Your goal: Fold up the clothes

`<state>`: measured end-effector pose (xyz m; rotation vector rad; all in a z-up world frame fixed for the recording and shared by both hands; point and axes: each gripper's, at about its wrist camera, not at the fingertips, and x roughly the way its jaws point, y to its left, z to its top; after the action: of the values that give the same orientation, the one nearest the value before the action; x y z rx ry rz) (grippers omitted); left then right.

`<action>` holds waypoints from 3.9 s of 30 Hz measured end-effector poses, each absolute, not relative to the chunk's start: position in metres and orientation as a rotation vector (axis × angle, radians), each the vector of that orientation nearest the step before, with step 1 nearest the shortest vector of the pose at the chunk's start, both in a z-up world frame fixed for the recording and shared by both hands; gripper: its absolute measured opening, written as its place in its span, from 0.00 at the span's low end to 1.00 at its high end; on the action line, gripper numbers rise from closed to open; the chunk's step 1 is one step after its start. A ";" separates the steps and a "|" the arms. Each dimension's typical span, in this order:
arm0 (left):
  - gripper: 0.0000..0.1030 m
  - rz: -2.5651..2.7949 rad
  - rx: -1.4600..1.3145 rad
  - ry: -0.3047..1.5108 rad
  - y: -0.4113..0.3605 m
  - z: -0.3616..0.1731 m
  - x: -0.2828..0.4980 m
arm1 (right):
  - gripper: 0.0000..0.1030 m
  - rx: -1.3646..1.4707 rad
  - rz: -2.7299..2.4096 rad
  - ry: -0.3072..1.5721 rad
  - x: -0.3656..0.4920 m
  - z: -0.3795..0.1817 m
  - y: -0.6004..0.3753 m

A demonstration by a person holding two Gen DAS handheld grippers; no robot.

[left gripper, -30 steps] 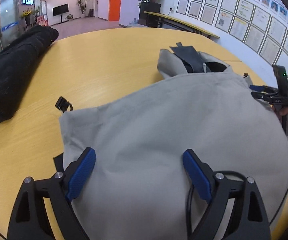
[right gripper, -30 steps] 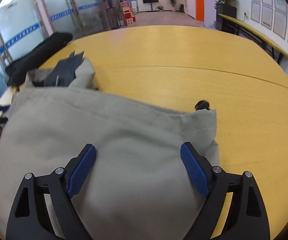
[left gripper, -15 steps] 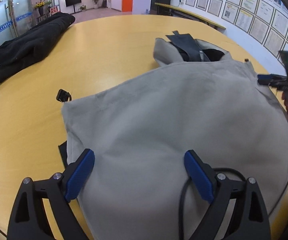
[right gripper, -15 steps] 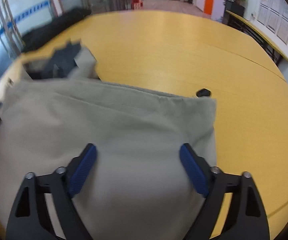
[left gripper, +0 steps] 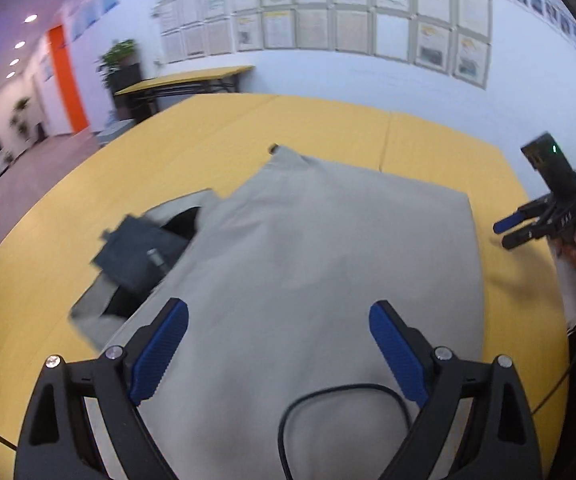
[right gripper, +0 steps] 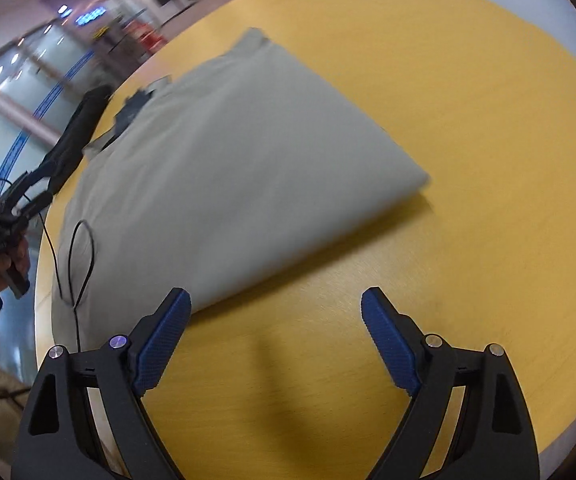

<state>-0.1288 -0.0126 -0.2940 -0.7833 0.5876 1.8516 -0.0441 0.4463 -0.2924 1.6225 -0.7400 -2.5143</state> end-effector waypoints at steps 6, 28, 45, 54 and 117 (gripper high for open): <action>0.90 1.746 -0.865 0.641 0.022 -0.344 -0.138 | 0.87 1.442 -2.572 -0.969 -0.075 -0.313 0.452; 0.96 1.774 -0.857 0.663 0.061 -0.370 -0.126 | 0.16 1.189 -2.552 -1.100 -0.131 -0.295 0.541; 1.00 1.777 -0.853 0.624 0.059 -0.380 -0.123 | 0.06 1.065 -2.662 -0.925 -0.133 -0.266 0.507; 0.99 1.720 -0.809 0.655 0.108 -0.377 -0.109 | 0.07 0.728 -2.578 -0.089 -0.092 -0.165 0.377; 0.95 2.120 -0.985 0.344 -0.147 -0.254 0.018 | 0.13 0.563 -1.757 0.791 -0.058 -0.326 0.255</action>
<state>0.0184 -0.1474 -0.2535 -0.9852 0.3439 2.1195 -0.0582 0.2551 -0.3264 0.5634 0.7914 -1.7571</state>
